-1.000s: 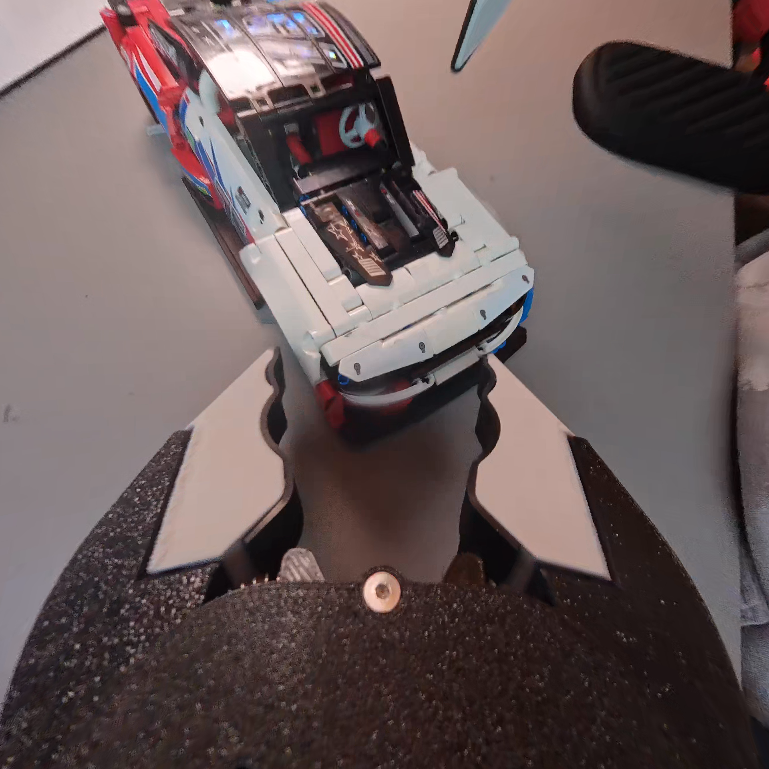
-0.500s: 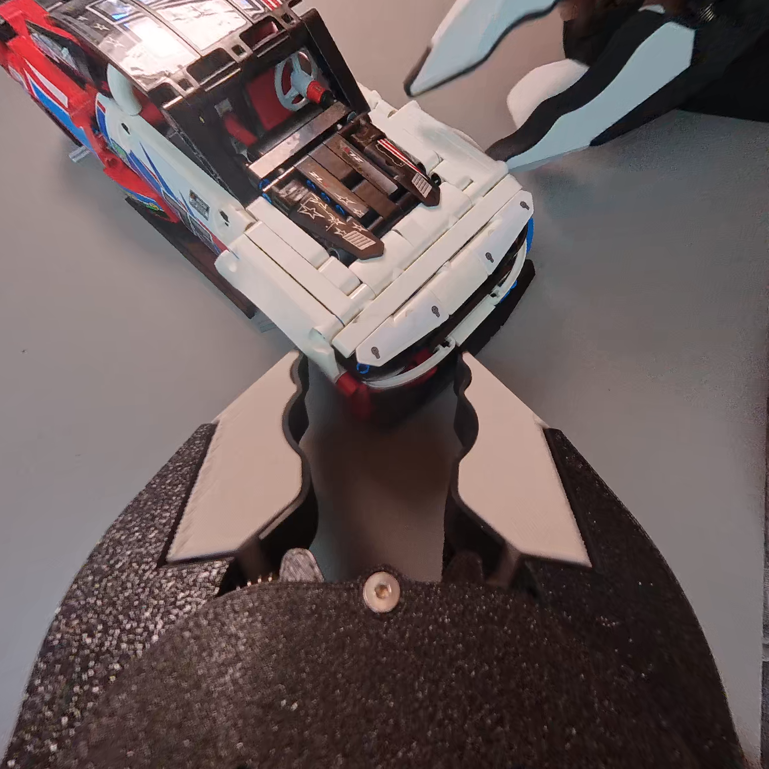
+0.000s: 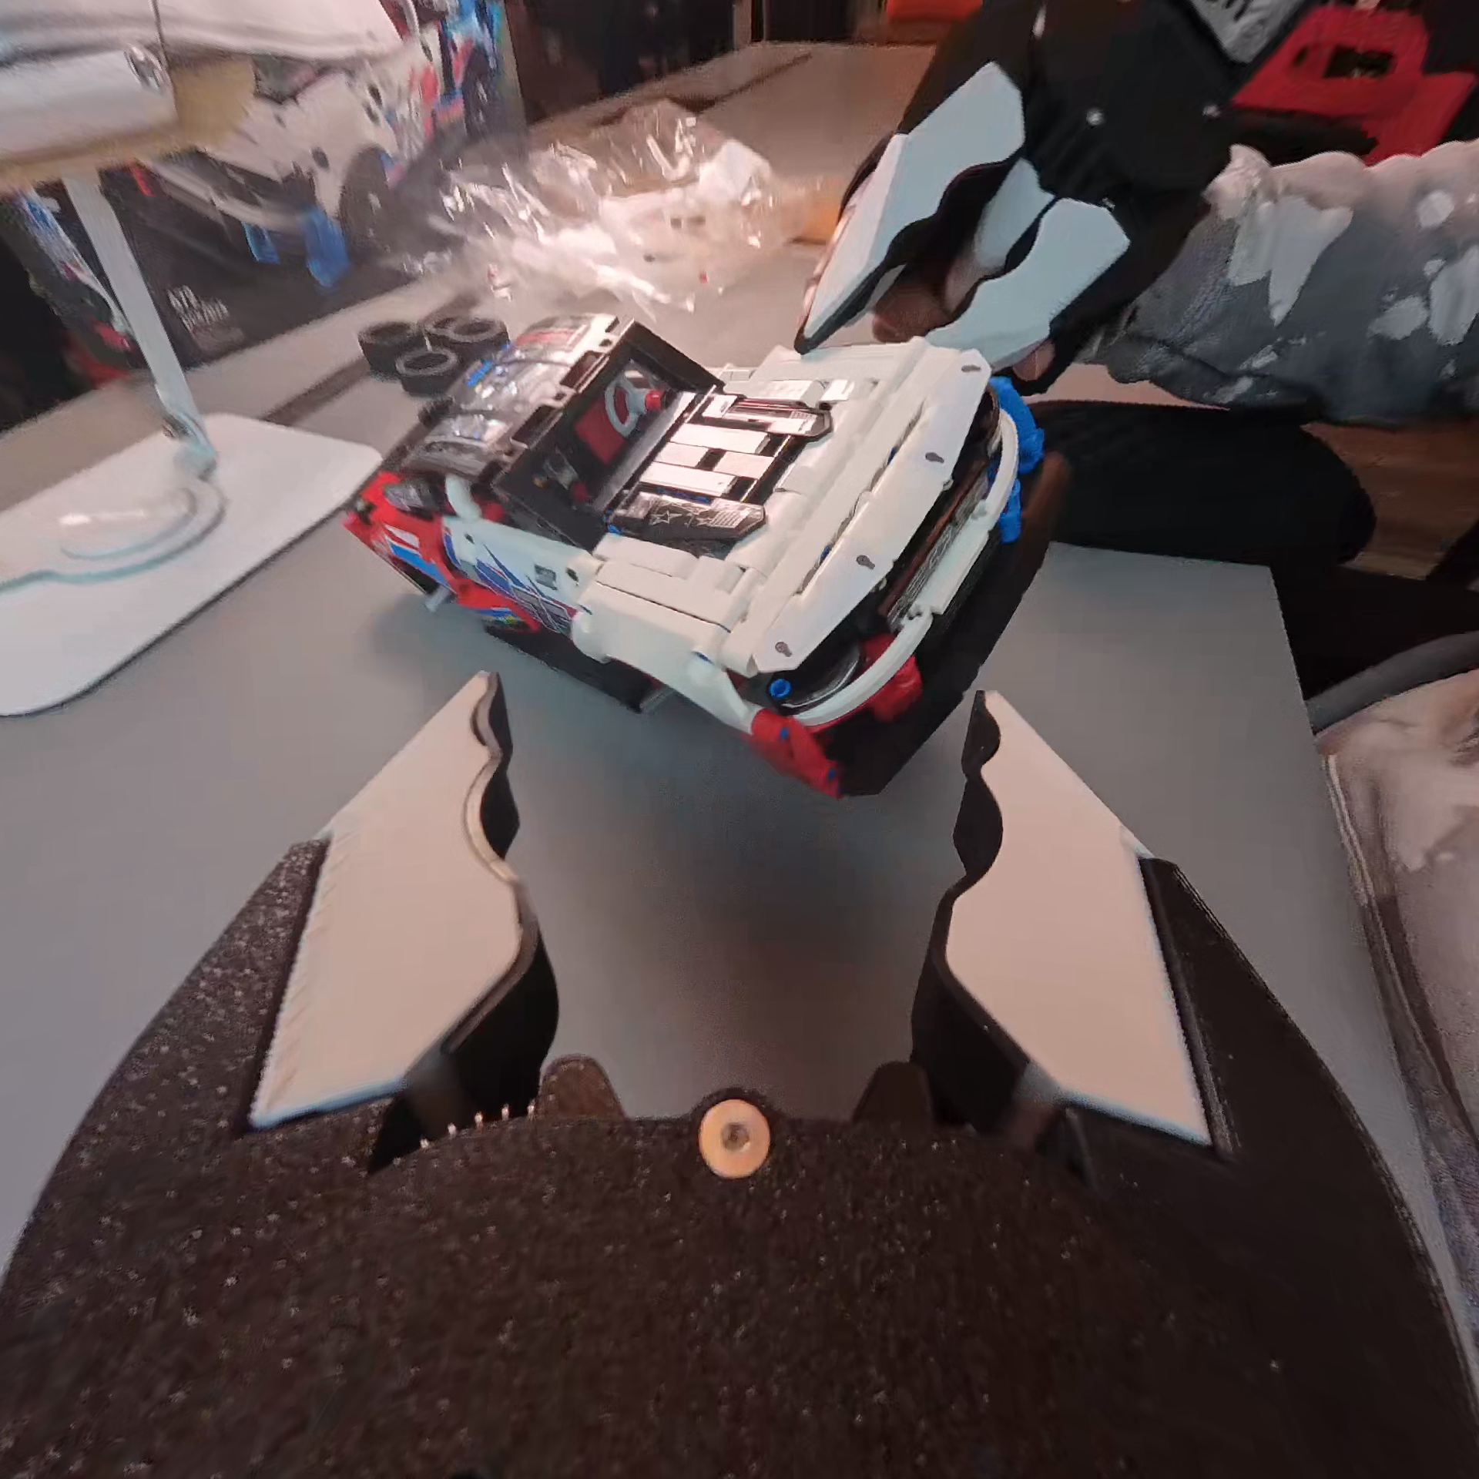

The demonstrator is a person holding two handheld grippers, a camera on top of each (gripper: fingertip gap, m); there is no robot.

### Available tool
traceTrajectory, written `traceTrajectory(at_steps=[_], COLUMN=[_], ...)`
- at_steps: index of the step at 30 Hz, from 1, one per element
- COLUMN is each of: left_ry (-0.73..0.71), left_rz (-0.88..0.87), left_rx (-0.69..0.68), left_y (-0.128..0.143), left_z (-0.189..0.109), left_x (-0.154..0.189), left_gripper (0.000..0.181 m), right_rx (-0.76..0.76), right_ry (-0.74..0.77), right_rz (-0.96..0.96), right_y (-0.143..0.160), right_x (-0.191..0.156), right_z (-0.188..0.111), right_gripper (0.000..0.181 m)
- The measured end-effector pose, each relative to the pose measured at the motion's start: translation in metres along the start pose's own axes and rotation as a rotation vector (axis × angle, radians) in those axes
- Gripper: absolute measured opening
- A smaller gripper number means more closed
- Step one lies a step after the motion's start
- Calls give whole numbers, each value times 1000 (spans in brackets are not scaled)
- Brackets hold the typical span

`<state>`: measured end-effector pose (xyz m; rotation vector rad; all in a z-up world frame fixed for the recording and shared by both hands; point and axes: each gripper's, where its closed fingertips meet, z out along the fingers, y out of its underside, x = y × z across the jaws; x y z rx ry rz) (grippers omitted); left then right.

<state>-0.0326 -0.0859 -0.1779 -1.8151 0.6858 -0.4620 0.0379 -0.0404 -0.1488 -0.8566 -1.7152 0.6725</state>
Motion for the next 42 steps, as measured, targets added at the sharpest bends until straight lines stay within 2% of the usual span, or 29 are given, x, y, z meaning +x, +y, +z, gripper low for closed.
traceTrajectory(at_steps=[1,5,8,10,11,12,15,21,24,27,30,34,37,42], left_ry=[-5,-98,-145,-235,-238,-253,-243,-151,-82,-15,-5,-2,-10,-13], left_rz=[36,271,402,491,546,571,534,421,345,240,183,164,174,171], left_rx=[27,6,33,60,93,134,165,215,157,95,100,150,188,211], left_y=[-7,-11,-25,-36,-43,-52,-73,-135,-156,-163,-162,-161,-163,-163], left_z=[-2,16,40,53,55,54,46,23,15,11,8,4,5,5], left_x=[-2,-6,-8,-17,-15,-16,-22,-34,-43,-49,-57,-59,-57,-55], left_gripper=[112,116,111,95,81,75,69,61,57,57,57,58,58,58], right_rx=[48,169,181,172,167,170,185,197,166,114,93,29,-77,-266], right_ry=[-18,-40,-66,-58,-41,-20,-13,-18,-77,-46,5,40,32,-86], right_rz=[88,312,402,440,449,468,563,729,770,697,598,345,125,-154], right_y=[-7,-27,-33,-36,-37,-37,-38,-51,-56,-54,-58,-91,-116,-135], right_x=[9,44,56,61,64,70,82,114,122,128,136,139,132,114], right_z=[-3,-12,-9,-4,-2,-2,-7,-9,-10,-15,-30,-44,-32,-2], right_gripper=[19,17,17,17,17,17,18,16,19,20,22,37,39,24])
